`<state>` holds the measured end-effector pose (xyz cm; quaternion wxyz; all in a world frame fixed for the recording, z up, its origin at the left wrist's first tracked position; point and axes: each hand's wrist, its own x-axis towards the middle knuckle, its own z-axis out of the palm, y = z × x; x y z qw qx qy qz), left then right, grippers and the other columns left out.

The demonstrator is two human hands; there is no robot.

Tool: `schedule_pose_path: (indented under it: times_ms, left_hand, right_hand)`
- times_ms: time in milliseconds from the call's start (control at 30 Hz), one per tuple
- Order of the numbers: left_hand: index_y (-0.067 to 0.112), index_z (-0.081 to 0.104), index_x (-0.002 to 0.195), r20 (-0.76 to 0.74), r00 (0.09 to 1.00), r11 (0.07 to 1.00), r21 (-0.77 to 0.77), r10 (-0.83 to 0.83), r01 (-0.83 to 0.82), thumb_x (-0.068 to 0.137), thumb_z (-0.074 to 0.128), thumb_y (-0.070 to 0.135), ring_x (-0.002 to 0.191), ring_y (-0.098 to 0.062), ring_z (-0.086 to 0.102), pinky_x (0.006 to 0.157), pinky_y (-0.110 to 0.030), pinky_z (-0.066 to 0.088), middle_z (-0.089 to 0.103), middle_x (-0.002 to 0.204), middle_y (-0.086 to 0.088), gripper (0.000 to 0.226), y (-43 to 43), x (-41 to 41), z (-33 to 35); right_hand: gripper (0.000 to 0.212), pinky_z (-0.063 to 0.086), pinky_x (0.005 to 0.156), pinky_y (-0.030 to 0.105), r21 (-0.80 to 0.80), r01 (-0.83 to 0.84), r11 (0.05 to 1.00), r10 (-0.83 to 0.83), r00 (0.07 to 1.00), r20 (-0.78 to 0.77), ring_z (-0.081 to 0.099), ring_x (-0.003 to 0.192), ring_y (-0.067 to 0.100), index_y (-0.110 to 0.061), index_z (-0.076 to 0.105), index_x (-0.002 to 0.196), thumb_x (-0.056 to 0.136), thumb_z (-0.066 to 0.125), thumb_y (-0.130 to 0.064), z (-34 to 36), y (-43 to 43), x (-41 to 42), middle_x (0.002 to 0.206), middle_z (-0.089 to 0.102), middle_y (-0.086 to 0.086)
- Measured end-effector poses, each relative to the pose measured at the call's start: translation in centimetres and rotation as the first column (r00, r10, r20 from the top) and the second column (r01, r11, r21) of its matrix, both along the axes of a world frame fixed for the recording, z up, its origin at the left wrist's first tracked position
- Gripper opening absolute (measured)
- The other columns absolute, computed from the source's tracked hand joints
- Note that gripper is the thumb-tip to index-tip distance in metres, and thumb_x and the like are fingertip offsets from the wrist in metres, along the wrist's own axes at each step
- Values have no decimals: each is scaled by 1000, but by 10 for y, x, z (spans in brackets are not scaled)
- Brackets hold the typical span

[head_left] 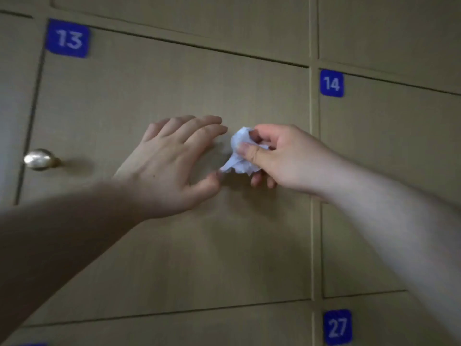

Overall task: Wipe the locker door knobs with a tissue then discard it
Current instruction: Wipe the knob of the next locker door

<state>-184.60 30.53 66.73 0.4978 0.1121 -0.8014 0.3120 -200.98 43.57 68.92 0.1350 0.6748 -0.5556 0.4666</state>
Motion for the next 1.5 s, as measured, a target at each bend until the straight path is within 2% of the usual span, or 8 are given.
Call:
schedule_pose_path:
  times_ms: [100,200,367,533,700,833,1167,1500]
  left_hand:
    - [22,47,143,8,1000,1000,4,-3,3,81,39,60,135,-21,39,107,-38,27,43,153,5,73,18,-47,0]
    - [24,47,143,15,1000,1000,-3,-10,10,81,38,61,136,-21,38,108,-39,27,42,154,5,72,39,-93,1]
    - [29,44,146,50,997,998,-29,62,-61,83,35,65,144,-19,31,114,-41,20,36,157,8,73,53,-149,7]
    - [31,41,149,-8,977,972,-98,213,-213,84,39,68,149,-22,23,118,-45,16,30,160,5,75,48,-177,-1]
    - [31,39,151,-61,964,955,-134,258,-264,84,40,70,149,-25,24,119,-46,17,27,162,3,78,45,-180,-3]
    - [30,38,152,-75,963,953,-142,259,-267,85,40,68,149,-25,24,120,-46,17,28,162,2,77,45,-180,-6]
    - [30,37,153,-92,964,954,-149,249,-261,85,38,68,150,-24,21,121,-45,14,26,163,2,78,44,-182,-6]
    - [32,37,153,-103,967,957,-149,234,-248,84,40,68,151,-23,21,121,-46,16,27,163,3,77,43,-182,-6]
  right_hand:
    - [12,45,45,19,-43,104,994,-104,995,10,62,49,1,-28,64,88,97,58,-34,8,40,-48,61,70,-11]
    - [15,53,60,33,-118,227,967,-225,974,31,69,66,14,-30,68,88,93,61,-42,14,70,-100,70,72,-7]
    - [20,34,55,28,-256,505,824,-534,843,-57,50,67,15,-22,63,83,93,60,-39,8,86,-168,73,55,-6]
    - [15,36,66,33,-365,554,748,-635,757,-153,52,81,20,-25,59,81,92,60,-34,-1,82,-203,86,52,-3]
    - [24,32,52,19,-233,431,872,-478,851,-216,47,57,6,-24,56,73,92,60,-39,-10,66,-200,60,50,-7]
    - [34,36,55,27,-33,200,979,-202,973,-110,44,46,3,-19,66,87,95,51,-48,-10,62,-192,59,61,3]
    - [22,42,55,27,147,2,989,17,991,-129,54,45,3,-35,68,84,95,53,-45,-1,53,-190,58,63,-8]
    - [20,38,44,19,-57,-131,990,130,991,-26,49,40,11,-22,58,76,95,60,-29,-16,35,-203,55,58,-7]
